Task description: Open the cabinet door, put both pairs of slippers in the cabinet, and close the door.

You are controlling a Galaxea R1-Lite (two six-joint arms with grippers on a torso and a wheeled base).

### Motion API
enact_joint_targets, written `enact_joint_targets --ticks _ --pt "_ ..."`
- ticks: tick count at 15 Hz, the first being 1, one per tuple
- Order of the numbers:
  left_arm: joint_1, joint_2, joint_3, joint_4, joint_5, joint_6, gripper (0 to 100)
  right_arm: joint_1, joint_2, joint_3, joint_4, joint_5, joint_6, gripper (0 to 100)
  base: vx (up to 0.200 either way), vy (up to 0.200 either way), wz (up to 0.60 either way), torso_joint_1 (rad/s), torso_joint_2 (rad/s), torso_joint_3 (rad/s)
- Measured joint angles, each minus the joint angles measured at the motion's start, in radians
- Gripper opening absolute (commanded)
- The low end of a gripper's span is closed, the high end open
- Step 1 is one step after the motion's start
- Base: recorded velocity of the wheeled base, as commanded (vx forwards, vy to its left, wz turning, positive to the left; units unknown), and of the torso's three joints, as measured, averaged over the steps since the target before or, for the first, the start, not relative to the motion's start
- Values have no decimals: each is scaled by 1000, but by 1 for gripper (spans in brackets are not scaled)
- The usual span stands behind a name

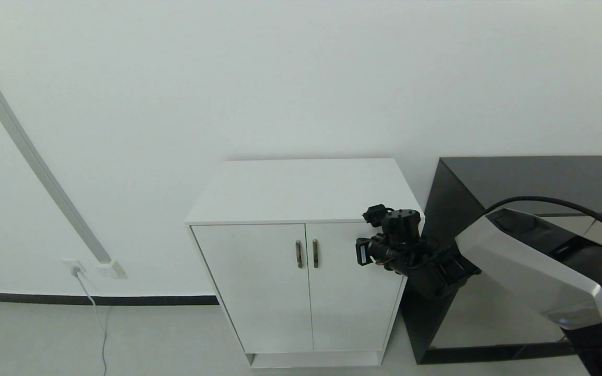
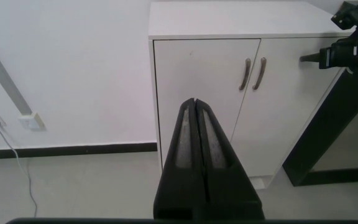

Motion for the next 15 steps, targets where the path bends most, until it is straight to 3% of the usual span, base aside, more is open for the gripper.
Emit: enact_joint_targets --ticks 6,15 --pt "0 0 0 0 0 -1 0 2 -6 18 0 -15 0 0 0 0 0 0 0 0" --pt "0 0 0 0 0 -1 0 -10 -305 494 -203 -75 0 0 0 0 0 0 0 0"
